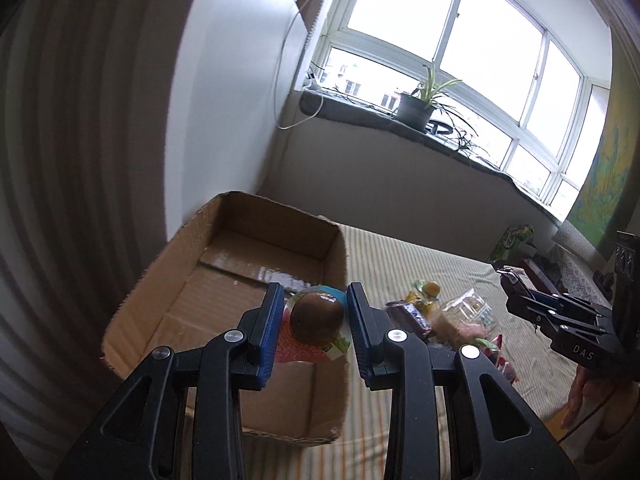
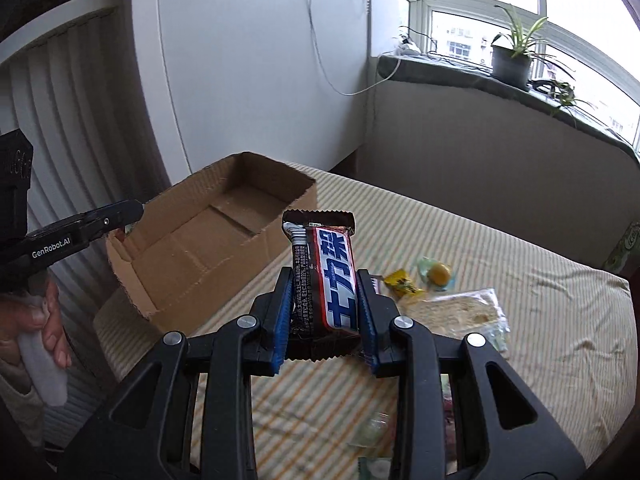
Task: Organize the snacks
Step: 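Carry both snacks into the cardboard box and open both grippers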
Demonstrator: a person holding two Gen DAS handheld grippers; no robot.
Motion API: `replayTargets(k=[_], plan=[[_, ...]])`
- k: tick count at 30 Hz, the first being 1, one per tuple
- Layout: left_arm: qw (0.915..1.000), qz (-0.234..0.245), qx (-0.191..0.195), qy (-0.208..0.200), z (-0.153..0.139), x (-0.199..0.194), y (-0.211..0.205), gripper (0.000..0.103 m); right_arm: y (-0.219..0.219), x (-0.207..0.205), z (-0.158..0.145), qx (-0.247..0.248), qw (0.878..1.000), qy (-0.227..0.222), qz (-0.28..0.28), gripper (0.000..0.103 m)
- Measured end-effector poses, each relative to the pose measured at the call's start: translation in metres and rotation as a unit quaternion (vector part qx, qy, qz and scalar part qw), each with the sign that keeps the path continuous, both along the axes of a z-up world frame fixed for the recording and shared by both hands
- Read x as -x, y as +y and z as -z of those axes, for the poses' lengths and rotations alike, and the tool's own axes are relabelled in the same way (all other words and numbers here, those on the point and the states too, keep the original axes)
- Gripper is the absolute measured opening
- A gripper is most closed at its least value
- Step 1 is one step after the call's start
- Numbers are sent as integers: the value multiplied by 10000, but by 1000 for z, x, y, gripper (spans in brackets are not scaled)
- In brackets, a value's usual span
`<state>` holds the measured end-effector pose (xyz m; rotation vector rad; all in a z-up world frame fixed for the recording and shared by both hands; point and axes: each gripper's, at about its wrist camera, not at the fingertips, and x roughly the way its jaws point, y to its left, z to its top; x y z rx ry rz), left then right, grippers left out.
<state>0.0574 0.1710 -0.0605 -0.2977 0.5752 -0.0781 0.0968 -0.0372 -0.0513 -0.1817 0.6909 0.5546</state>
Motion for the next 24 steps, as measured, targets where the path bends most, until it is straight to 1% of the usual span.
replayTargets(k=[4,8,12,16,18,19,20,21,22,24], plan=[[9994,-327,73,107,12,9,35,31,65,-5,9,-23,9982,78,-596,31],[9989,-403,163,162,18,6,49,31,106,-10,14,-53,9960,136,-883,31],[9990,-324,205,225,23,-2,49,31,125,-16,19,17,9950,167,-984,31],[9987,-311,278,286,30,-4,55,31,132,-24,27,61,9947,200,-1007,31],[9985,-337,286,311,30,-7,54,34,134,-26,33,112,9945,229,-1014,38],[9985,-361,288,310,30,-7,54,40,133,-26,35,133,9948,216,-989,50],[9983,-404,283,325,30,-7,54,48,130,-26,35,122,9952,195,-956,59],[9979,-487,279,322,29,-6,56,68,128,-25,36,101,9954,189,-930,60],[9975,-594,280,279,28,-3,57,81,126,-24,36,82,9957,201,-902,60],[9964,-777,295,182,27,3,60,82,124,-22,36,82,9958,245,-881,60]])
